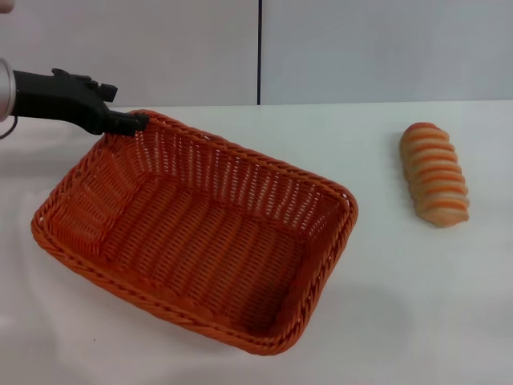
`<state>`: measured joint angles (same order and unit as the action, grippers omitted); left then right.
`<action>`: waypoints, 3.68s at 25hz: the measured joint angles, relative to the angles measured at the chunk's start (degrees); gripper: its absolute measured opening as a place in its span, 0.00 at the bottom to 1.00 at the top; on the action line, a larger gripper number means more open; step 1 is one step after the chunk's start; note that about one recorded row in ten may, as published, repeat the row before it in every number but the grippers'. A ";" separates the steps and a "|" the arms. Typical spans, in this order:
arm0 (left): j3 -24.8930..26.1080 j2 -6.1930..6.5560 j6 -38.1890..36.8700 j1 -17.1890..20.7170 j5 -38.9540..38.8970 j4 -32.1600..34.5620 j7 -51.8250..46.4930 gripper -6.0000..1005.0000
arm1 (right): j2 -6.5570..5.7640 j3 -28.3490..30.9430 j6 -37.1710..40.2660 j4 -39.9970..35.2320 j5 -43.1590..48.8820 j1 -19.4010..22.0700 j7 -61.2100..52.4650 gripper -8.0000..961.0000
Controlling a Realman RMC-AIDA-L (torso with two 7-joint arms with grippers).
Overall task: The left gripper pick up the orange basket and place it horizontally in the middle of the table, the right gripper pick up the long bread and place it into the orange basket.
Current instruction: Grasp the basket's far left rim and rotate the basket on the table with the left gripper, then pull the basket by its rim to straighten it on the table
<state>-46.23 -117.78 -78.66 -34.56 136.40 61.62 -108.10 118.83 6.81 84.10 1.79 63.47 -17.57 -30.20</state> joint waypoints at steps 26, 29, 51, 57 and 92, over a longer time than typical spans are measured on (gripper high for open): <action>-7.05 -0.25 6.45 0.24 2.11 -2.66 -0.50 0.61 | 0.05 -0.05 -1.16 0.15 -0.02 0.02 -0.03 0.85; -7.25 -0.29 7.18 0.49 1.96 -2.65 -0.54 0.60 | 0.03 -0.05 -1.36 0.15 -0.02 -0.02 -0.03 0.85; 2.29 0.14 -2.13 1.96 -8.26 -3.30 -1.95 0.24 | 0.09 -0.04 -2.12 0.20 -0.02 -0.16 -1.35 0.85; 6.79 0.13 -9.61 2.74 -15.17 -4.12 -6.98 0.21 | 0.04 -0.04 -2.93 0.32 -0.01 -0.58 -1.35 0.85; 7.47 -0.06 -3.72 11.32 -19.33 -12.06 -19.95 0.20 | -0.17 -0.04 -8.67 -0.12 0.08 -2.12 -1.34 0.85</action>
<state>-38.76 -117.84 -82.38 -23.23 117.07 49.56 -128.05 118.66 6.77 75.43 1.66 63.55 -19.70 -31.55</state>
